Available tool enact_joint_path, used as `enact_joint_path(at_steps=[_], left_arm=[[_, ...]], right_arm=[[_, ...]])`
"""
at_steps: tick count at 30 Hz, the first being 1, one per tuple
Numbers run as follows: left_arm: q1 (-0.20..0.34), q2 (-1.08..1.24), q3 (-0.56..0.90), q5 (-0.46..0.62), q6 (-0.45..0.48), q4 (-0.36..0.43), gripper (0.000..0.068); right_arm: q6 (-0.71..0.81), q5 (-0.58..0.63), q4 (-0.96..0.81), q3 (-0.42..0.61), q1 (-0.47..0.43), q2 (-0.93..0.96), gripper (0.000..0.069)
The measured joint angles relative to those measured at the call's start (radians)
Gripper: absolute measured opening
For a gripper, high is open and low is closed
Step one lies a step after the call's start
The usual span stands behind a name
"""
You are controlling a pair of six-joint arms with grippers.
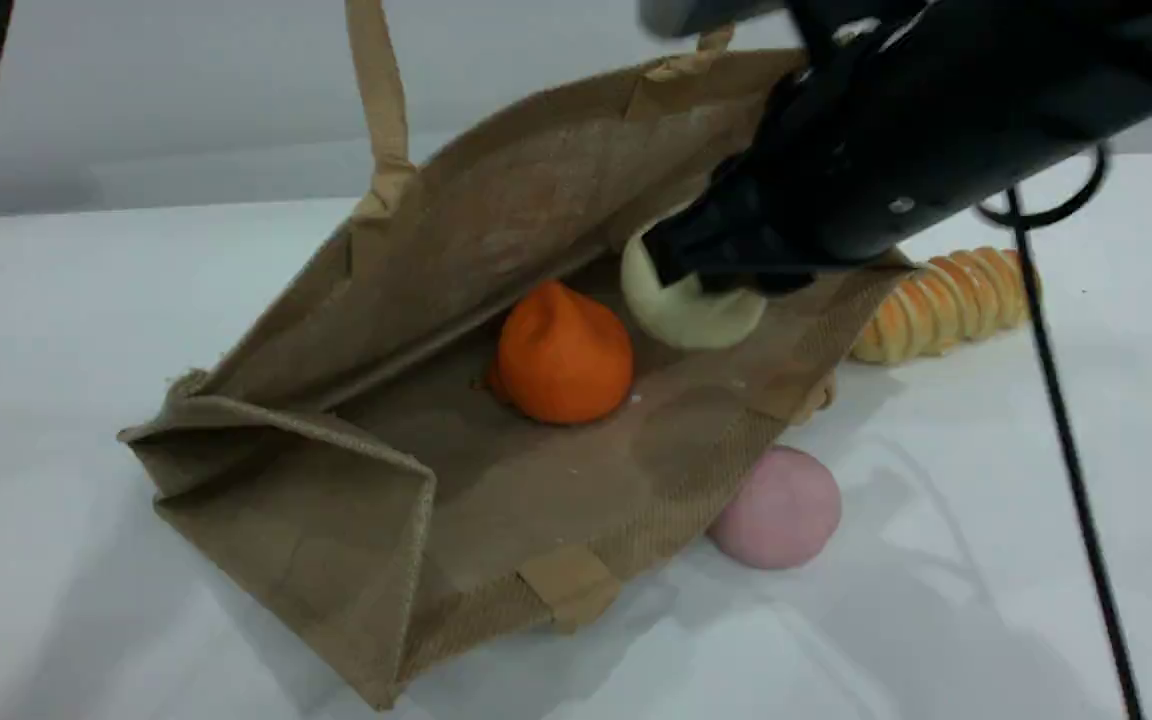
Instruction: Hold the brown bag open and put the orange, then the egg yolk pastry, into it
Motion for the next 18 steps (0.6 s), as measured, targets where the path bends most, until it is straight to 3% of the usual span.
enact_joint_path(at_steps=[6, 15, 18], left_arm=[[0.000, 0.000, 0.000, 0.000, -0.001, 0.000, 0.0091], [0.000, 0.000, 0.000, 0.000, -0.003, 0.000, 0.0091], [0.000, 0.000, 0.000, 0.000, -0.004, 0.000, 0.0091]], right_arm=[[-0.050, 0.100, -0.021, -0.126, 0.004, 0.118, 0.0037], [-0.061, 0.095, -0.021, -0.281, 0.036, 0.243, 0.0038], [-0.060, 0.100, -0.021, -0.304, 0.038, 0.269, 0.0066]])
